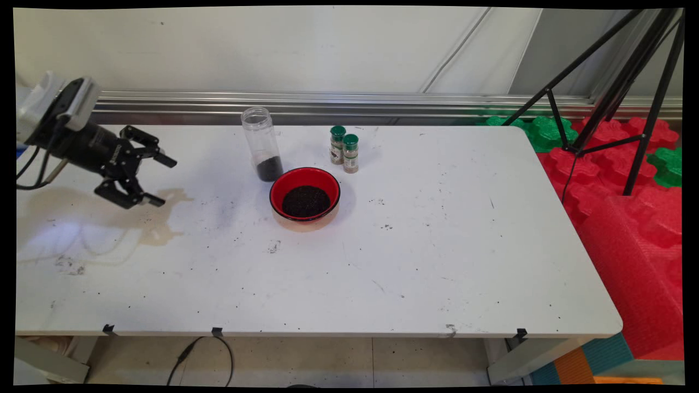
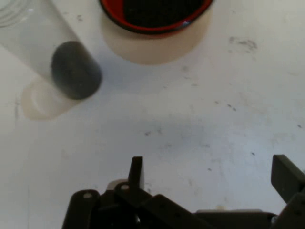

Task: Pick up the black seasoning powder from the table

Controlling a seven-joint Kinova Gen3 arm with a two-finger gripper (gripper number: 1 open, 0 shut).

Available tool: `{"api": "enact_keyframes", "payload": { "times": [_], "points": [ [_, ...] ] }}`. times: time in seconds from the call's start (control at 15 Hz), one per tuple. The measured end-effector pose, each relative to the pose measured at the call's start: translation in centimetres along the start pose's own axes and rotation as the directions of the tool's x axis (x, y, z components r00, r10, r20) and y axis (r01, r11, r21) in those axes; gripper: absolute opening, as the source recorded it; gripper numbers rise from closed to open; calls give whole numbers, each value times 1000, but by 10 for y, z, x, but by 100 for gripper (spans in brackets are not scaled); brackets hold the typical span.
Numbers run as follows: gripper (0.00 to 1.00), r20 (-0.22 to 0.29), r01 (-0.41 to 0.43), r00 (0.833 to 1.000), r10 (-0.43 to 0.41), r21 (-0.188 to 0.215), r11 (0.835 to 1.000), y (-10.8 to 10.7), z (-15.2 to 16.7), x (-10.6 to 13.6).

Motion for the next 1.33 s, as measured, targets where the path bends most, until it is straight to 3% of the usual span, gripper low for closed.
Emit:
{"api": "enact_keyframes", "payload": {
  "times": [0.33,0.67,1.33],
  "points": [
    [100,-8,91,996,-91,51,994,-14,12,13],
    [100,-33,181,983,-179,100,978,-29,28,25],
    [100,-107,273,960,-259,152,950,-55,58,30]
  ]
}}
